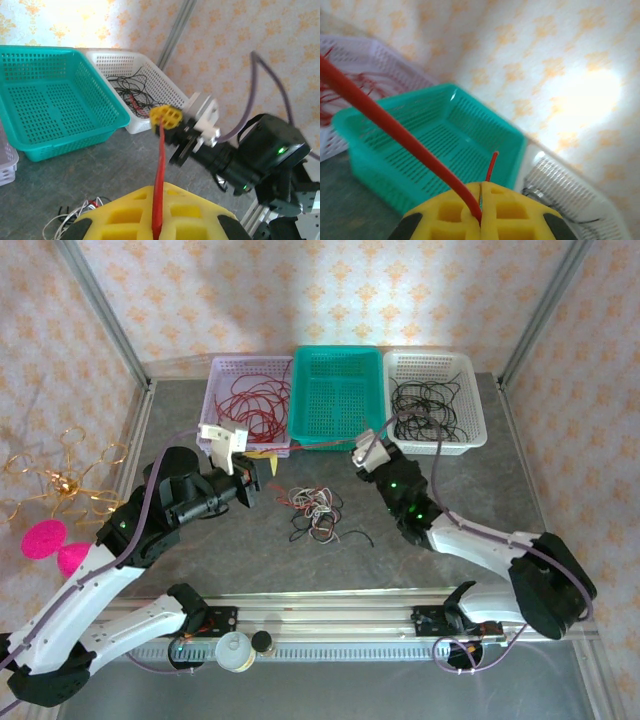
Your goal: Untangle the cables
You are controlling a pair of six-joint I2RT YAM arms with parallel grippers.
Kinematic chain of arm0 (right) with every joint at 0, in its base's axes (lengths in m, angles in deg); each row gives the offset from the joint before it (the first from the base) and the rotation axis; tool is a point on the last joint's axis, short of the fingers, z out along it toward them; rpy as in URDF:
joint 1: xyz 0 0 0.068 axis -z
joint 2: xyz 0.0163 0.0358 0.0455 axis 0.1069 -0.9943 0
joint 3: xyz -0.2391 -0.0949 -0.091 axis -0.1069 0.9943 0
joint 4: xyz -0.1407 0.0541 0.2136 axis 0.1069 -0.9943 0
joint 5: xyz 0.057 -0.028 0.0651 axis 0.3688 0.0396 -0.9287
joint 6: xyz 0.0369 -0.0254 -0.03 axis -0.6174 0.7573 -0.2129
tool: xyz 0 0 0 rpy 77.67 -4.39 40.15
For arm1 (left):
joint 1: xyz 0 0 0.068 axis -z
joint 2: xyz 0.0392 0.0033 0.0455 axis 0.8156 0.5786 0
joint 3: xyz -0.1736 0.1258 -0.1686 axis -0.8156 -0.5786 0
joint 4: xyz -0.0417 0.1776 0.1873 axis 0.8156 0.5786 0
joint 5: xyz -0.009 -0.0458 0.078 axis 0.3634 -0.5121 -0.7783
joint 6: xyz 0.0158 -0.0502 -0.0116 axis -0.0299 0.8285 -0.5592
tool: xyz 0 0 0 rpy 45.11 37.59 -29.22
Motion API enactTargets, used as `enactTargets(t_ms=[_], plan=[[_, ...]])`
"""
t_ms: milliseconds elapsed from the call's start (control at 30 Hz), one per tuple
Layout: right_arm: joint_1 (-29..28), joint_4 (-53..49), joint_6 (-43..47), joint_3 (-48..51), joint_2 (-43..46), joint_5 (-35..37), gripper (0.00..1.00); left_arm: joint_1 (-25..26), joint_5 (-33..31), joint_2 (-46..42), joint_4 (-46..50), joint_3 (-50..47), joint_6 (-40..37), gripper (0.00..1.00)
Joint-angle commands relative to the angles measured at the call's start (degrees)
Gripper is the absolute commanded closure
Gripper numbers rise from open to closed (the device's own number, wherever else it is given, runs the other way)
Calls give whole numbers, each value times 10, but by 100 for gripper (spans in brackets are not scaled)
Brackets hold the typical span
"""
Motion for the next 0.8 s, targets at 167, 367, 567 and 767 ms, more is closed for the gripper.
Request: enactTargets(t_ms=[167, 367, 567, 767], plan=[[42, 73, 173, -36, -37, 87, 94, 2, -11, -2, 30, 62, -26, 100], [86, 125, 235, -70, -70, 77, 92, 2, -13, -1, 59, 73, -30, 100], [112, 152, 262, -69, -84, 62, 96, 2, -33, -3, 84, 88, -29, 100], [131, 187, 222, -21, -104, 61, 98, 2, -50, 1, 103, 90, -13, 100]])
